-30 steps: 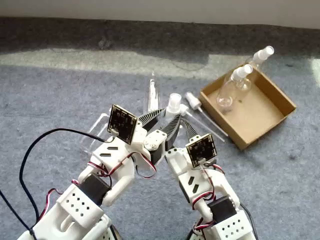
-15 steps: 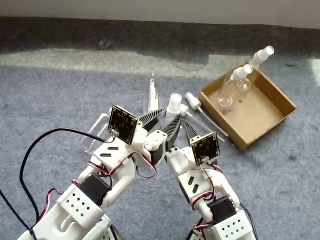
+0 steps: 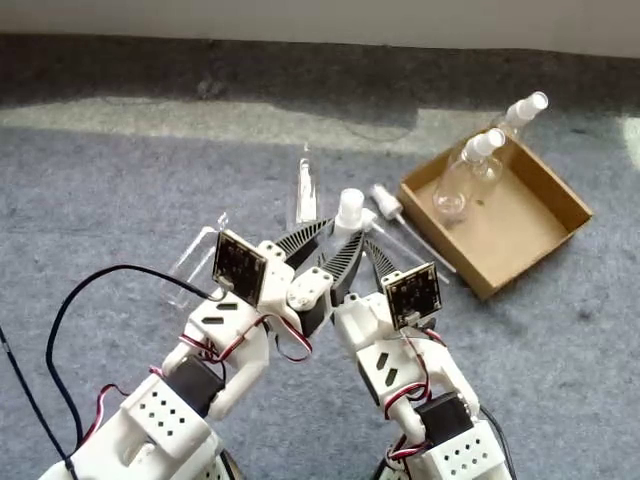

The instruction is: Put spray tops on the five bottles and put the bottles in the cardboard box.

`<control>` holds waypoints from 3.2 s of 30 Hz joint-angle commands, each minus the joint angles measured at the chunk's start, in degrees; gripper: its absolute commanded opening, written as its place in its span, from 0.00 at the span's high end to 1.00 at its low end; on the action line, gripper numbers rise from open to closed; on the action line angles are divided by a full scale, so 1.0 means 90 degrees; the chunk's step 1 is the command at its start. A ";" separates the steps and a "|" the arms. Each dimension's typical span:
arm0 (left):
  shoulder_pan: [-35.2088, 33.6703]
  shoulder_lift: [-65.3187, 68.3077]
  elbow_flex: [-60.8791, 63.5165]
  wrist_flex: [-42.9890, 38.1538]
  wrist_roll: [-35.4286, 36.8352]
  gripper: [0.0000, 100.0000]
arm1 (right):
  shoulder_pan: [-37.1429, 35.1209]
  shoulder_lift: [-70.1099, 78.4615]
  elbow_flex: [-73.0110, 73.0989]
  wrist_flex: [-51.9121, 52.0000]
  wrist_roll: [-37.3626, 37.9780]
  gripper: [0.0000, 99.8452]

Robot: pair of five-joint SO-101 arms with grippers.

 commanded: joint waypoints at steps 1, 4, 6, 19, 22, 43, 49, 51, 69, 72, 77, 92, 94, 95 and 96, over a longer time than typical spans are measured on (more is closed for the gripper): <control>0.0142 0.0054 0.0337 -0.0908 -0.0068 0.99 | 0.0151 -0.0054 0.1128 0.0015 -0.0088 0.93; 0.0142 0.0054 0.0396 -0.0879 -0.0068 0.99 | 0.0151 -0.0054 0.1128 0.0015 -0.0088 0.93; 0.0142 0.0054 0.0415 -0.0791 -0.0068 0.99 | 0.0151 -0.0054 0.1128 0.0015 -0.0088 0.93; 0.0142 -0.1705 0.1089 -0.0361 -0.0068 0.99 | 0.0151 -0.0054 0.1128 0.0015 -0.0088 0.93; 0.0171 -0.2476 0.1158 0.0694 -0.0068 0.99 | 0.0151 -0.0054 0.1128 0.0015 -0.0088 0.93; 0.0259 -0.4059 0.1158 0.2061 -0.0078 0.99 | 0.0122 -0.0103 0.1128 0.0024 0.1221 0.93; 0.0259 -0.4049 0.1158 0.2061 -0.0322 0.99 | 0.0122 -0.0112 0.1128 0.0005 0.1856 0.93; 0.0259 -0.4049 0.1177 0.2061 -0.0322 0.99 | 0.0122 -0.0112 0.1128 0.0015 0.2071 0.93; 0.0317 -0.4059 0.1685 0.2032 -0.0332 0.99 | 0.0122 -0.0083 0.1128 0.0015 0.2051 0.93; 0.0288 -0.4059 0.1636 0.2032 -0.0342 0.99 | 0.0122 -0.0083 0.1128 0.0015 0.2051 0.93; 0.0259 -0.4068 0.1626 0.2051 -0.0352 0.88 | 0.0122 -0.0063 0.1128 0.0015 0.2051 0.93; 0.0249 -0.4107 0.1626 0.2051 -0.0440 0.78 | 0.0161 -0.0044 0.1128 0.0024 0.2012 0.93; 0.0249 -0.4107 0.1626 0.2051 -0.0449 0.78 | 0.0181 -0.0044 0.1128 0.0024 0.2012 0.93; 0.0220 -0.4107 0.1617 0.2051 -0.0459 0.78 | 0.0249 -0.0044 0.1128 0.0024 0.2012 0.93; 0.0142 -0.4107 0.1617 0.2051 -0.0527 0.78 | 0.0347 -0.0044 0.1128 0.0024 0.2012 0.93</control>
